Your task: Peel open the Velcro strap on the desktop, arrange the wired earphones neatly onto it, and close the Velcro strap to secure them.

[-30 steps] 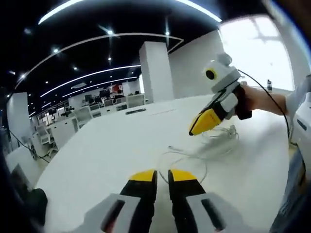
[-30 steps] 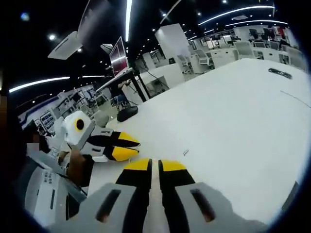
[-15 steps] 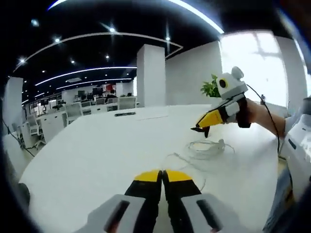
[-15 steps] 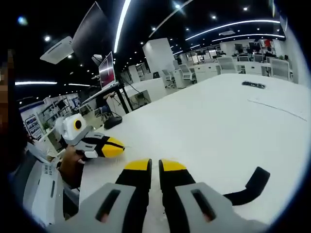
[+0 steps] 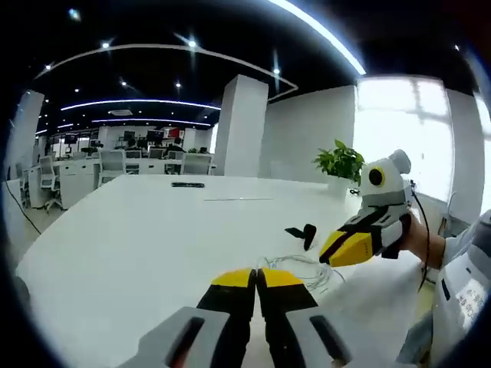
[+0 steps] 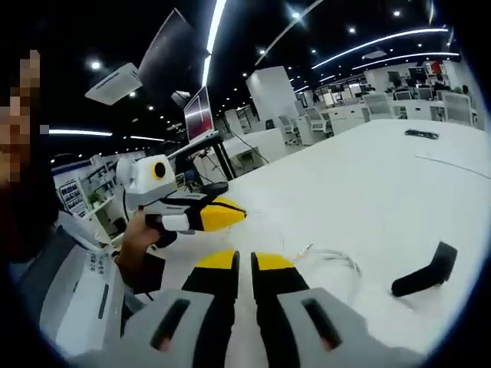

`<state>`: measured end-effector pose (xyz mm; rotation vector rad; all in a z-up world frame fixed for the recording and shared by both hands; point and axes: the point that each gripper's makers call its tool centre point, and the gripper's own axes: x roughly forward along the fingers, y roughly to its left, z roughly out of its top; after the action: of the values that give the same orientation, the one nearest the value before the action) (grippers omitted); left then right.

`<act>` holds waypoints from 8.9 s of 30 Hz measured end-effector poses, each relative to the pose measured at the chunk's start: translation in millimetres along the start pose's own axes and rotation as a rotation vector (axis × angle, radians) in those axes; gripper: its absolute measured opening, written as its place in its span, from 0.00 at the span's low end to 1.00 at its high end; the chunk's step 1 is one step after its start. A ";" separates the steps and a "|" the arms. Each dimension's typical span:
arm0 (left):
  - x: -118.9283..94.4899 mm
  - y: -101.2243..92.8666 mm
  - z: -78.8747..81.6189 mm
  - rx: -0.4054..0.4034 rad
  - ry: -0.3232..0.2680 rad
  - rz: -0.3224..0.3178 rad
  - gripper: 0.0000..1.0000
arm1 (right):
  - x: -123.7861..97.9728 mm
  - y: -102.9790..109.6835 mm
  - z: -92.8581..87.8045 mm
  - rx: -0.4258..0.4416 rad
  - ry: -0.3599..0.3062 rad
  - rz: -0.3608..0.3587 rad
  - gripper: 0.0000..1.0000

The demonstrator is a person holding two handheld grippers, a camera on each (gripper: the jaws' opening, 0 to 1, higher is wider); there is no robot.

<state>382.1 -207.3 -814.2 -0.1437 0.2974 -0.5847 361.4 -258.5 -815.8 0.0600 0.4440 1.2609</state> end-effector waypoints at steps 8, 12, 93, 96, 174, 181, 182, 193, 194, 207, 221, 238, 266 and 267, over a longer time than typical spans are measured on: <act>14.8 -7.7 3.7 -0.021 -0.005 0.013 0.06 | 15.9 1.5 -3.5 -0.047 0.034 0.018 0.11; 20.3 -12.4 3.2 -0.024 -0.004 0.002 0.06 | 25.0 4.5 -16.4 -0.088 0.071 0.000 0.12; 87.8 -60.4 -9.8 -0.236 0.032 -0.335 0.10 | -31.6 -72.3 -25.5 0.049 0.058 -0.153 0.04; 87.3 -59.9 -11.4 -0.235 0.033 -0.330 0.10 | -31.3 -70.1 -26.9 0.033 0.068 -0.155 0.04; 73.3 -36.5 16.6 -0.338 -0.100 -0.302 0.06 | -52.0 -99.6 -17.1 0.195 -0.020 -0.231 0.10; 70.7 -40.5 26.5 -0.321 -0.142 -0.320 0.06 | -41.0 -94.9 -29.4 0.299 0.006 -0.185 0.11; 70.4 -40.8 27.8 -0.321 -0.146 -0.323 0.06 | -40.4 -94.3 -29.7 0.308 0.006 -0.181 0.12; 63.8 -41.8 47.9 -0.301 -0.202 -0.336 0.06 | -37.4 -90.5 -30.5 0.387 0.011 -0.162 0.13; 63.3 -42.3 48.7 -0.299 -0.204 -0.338 0.06 | -36.2 -89.8 -31.1 0.393 0.015 -0.160 0.13; 56.6 -45.7 59.4 -0.270 -0.230 -0.346 0.06 | -38.0 -96.9 -21.6 0.472 -0.002 -0.133 0.13; 47.9 -52.7 61.6 -0.262 -0.225 -0.375 0.06 | -31.9 -109.0 -12.3 0.584 -0.041 -0.124 0.13; 47.9 -44.3 46.9 -0.260 -0.192 -0.327 0.06 | -19.4 -114.4 -25.3 0.587 0.001 -0.220 0.04; 56.7 -35.8 13.5 -0.291 -0.122 -0.318 0.06 | 8.9 -125.5 -6.8 0.568 -0.043 -0.192 0.07; 56.6 -35.8 13.4 -0.292 -0.122 -0.319 0.06 | 10.2 -126.2 -6.4 0.569 -0.040 -0.191 0.07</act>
<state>412.6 -268.0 -807.1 -0.5141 0.2410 -0.8430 475.8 -290.1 -860.6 0.5117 0.7451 0.9138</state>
